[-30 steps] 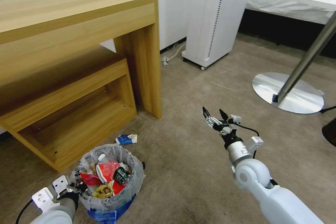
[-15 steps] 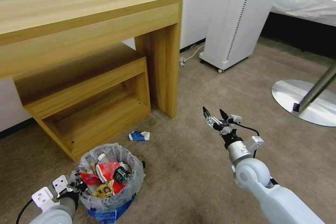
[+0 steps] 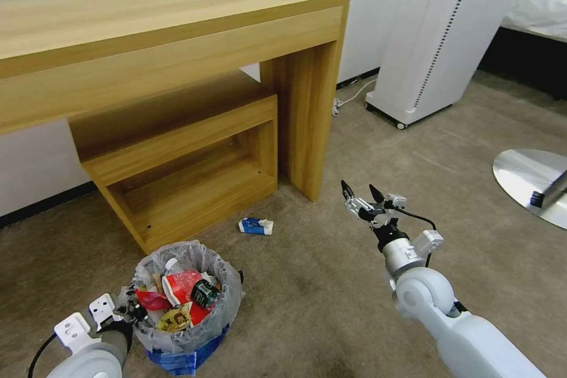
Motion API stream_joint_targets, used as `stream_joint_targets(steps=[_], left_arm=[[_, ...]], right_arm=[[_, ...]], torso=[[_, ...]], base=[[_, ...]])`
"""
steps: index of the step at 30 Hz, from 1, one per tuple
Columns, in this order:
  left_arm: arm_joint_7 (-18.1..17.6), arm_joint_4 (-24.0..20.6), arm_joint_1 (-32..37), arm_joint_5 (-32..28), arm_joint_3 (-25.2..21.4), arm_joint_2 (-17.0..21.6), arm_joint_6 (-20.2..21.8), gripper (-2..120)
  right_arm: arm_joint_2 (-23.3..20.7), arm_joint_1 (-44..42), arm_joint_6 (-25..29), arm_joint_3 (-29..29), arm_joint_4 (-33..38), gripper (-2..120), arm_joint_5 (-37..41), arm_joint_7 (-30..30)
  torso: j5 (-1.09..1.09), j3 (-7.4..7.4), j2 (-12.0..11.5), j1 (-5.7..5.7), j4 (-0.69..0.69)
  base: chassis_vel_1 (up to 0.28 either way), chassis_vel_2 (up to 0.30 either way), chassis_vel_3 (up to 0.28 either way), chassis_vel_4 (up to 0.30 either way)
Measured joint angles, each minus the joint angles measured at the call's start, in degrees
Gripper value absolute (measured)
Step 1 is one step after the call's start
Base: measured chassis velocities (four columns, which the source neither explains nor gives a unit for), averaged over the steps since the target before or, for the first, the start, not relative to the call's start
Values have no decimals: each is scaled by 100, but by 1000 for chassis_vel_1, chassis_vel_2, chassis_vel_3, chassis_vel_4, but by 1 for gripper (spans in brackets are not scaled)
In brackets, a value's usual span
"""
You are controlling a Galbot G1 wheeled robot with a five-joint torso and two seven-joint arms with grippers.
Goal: Pick up the trash bin and place the garbage on the floor into it.
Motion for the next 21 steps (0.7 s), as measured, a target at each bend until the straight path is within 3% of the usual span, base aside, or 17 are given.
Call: stream_joint_targets(steps=[21], left_arm=[[-93, 133, -144, -94, 57, 117, -26, 0]], right_arm=[[70, -44, 56, 14, -48, 100, -116, 8]], torso=[[1, 0, 0, 0, 0]], base=[[7, 6, 6, 6]])
